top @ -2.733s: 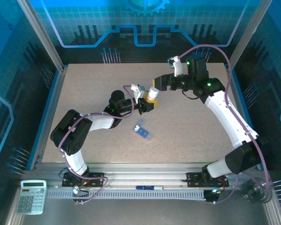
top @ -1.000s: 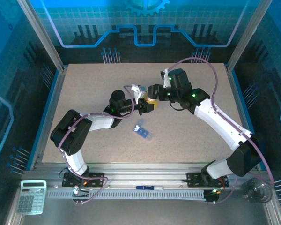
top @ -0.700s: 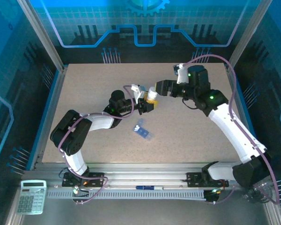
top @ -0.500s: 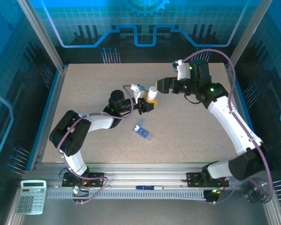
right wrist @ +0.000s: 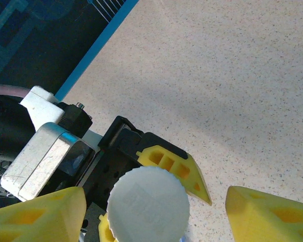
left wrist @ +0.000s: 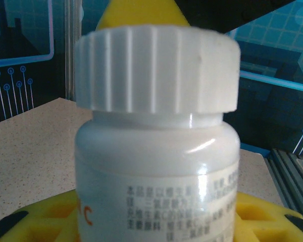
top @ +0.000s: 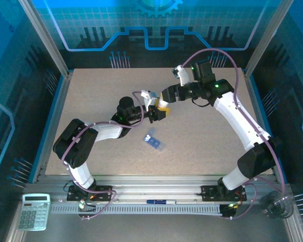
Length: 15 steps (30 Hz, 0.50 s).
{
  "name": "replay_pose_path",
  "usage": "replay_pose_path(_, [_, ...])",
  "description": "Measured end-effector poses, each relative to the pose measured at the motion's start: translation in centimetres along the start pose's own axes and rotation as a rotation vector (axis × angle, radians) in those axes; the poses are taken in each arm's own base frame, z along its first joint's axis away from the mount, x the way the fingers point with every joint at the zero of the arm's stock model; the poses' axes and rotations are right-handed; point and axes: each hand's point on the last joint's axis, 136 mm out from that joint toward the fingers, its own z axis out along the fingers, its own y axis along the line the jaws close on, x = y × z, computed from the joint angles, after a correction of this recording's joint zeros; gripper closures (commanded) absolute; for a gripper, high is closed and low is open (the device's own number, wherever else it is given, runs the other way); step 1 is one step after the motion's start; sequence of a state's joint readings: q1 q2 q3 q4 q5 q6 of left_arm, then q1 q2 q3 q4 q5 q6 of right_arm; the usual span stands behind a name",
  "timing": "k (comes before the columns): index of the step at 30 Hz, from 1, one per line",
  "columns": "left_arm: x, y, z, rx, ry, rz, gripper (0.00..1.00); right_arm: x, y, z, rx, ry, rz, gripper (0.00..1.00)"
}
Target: Sort the pills into containers
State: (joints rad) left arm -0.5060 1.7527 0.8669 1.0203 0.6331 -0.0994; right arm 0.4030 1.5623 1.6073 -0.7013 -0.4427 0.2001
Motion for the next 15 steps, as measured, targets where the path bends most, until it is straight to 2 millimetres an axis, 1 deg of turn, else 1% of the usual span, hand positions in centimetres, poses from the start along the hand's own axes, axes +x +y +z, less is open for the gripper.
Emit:
replay_pose_path(4, [0.1, 0.0, 0.0, -0.001, 0.003, -0.002, 1.0, 0.2, 0.0, 0.4, -0.006, 0.013, 0.003, 0.3])
replay_pose_path(9, [0.1, 0.0, 0.0, -0.001, 0.005, -0.003, 1.0, 0.5, -0.4, 1.1, -0.004, 0.028, 0.014, 0.37])
replay_pose_path(14, [0.4, 0.1, 0.0, -0.003, 0.014, -0.012, 1.0, 0.7, -0.2, 1.5, -0.016, 0.039, 0.023, 0.53])
replay_pose_path(15, [0.4, 0.1, 0.0, -0.003, 0.016, -0.014, 1.0, 0.7, -0.2, 1.5, -0.018, 0.039, 0.023, 0.55])
